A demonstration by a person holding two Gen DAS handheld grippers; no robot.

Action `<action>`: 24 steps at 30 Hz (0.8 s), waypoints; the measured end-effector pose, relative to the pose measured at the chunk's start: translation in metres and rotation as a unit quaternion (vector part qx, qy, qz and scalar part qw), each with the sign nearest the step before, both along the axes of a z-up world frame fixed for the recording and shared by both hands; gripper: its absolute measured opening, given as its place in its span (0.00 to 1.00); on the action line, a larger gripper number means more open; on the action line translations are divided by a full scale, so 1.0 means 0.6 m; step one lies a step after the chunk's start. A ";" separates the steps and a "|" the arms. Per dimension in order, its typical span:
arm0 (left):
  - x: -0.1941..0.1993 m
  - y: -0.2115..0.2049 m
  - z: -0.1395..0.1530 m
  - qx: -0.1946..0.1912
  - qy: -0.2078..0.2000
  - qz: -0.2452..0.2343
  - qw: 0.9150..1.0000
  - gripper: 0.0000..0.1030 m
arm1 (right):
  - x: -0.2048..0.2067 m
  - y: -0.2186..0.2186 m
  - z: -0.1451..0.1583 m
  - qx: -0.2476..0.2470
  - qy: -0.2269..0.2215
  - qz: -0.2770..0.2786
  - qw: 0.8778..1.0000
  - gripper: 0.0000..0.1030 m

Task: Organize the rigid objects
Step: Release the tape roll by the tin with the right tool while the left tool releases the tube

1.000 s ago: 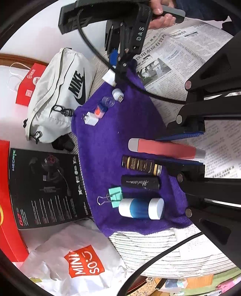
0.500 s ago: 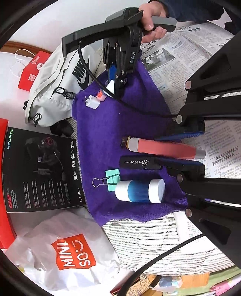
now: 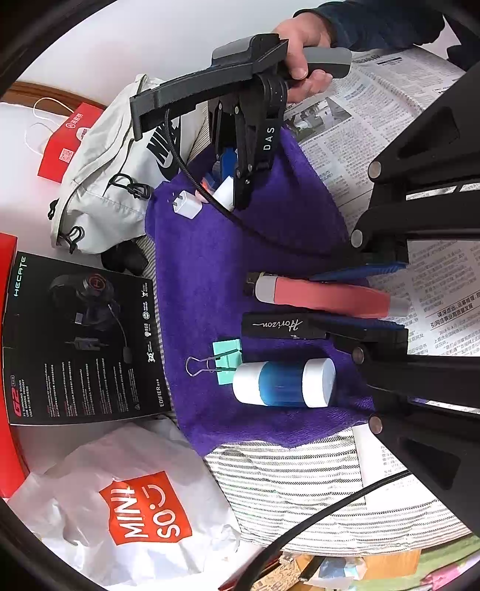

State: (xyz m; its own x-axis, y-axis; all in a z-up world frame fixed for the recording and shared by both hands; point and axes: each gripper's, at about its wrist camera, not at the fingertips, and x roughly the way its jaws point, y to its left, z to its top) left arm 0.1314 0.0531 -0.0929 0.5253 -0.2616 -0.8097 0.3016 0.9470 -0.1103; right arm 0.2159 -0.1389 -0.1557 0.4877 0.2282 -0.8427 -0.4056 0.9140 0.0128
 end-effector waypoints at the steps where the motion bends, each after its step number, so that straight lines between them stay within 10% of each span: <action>1: 0.000 0.000 0.000 0.000 0.000 0.001 1.000 0.18 | 0.000 0.001 -0.001 -0.001 0.000 0.001 1.000 0.28; 7: 0.006 0.005 -0.006 -0.002 0.006 0.007 1.000 0.18 | -0.004 0.000 -0.001 0.008 0.008 0.010 1.000 0.43; 24: 0.036 -0.031 -0.017 0.003 0.023 -0.024 0.999 0.17 | -0.050 -0.036 0.051 -0.003 -0.020 -0.006 1.000 0.45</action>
